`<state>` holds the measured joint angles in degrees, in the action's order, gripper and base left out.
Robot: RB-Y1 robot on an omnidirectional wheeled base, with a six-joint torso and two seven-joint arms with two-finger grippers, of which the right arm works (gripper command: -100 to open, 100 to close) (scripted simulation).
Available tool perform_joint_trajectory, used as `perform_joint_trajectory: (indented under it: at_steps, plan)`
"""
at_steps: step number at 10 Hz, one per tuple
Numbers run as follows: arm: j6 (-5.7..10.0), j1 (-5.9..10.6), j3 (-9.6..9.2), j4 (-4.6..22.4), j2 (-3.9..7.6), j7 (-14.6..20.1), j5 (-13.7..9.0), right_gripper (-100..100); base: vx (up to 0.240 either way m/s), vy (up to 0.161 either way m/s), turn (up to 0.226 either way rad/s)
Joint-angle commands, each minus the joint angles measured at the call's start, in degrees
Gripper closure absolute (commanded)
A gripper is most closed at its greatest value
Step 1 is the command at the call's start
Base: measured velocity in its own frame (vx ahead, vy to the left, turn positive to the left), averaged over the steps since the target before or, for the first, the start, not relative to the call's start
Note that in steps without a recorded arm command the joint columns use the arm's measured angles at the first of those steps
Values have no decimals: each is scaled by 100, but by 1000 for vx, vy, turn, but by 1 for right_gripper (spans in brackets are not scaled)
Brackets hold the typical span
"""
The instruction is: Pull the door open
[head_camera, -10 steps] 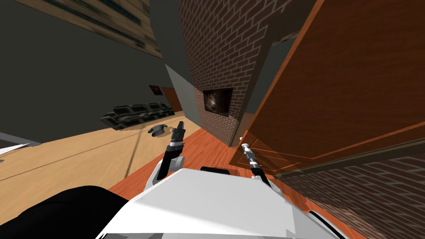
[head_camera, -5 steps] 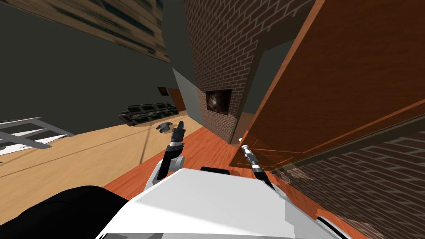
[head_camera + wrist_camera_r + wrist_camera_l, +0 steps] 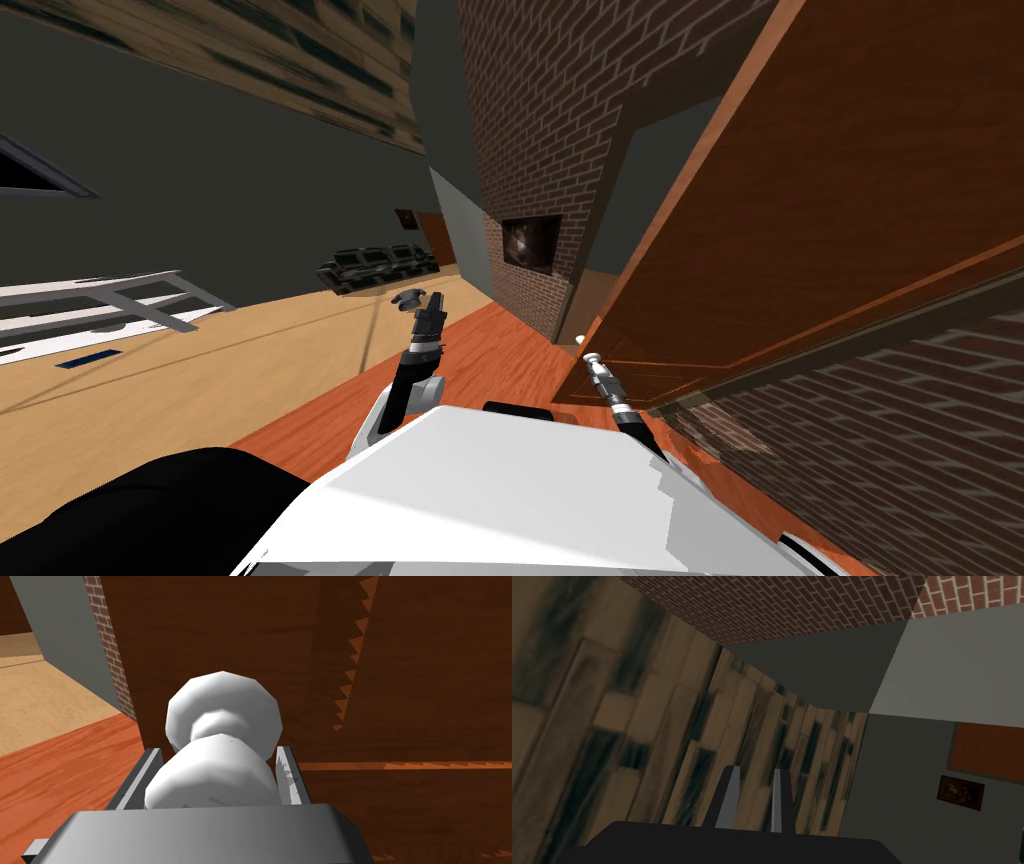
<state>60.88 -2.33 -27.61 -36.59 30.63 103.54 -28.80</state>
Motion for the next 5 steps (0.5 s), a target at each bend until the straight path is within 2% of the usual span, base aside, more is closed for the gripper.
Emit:
perform_joint_trajectory:
  at_steps: [1,3,5]
  plan:
    - [176,-46,-81,78,53,95,34,100,-190,-54,134]
    - [369,-116,-184,124,145,212,75,100,-183,-54,126]
    - [525,-173,-268,161,220,307,108,100,-224,-89,124]
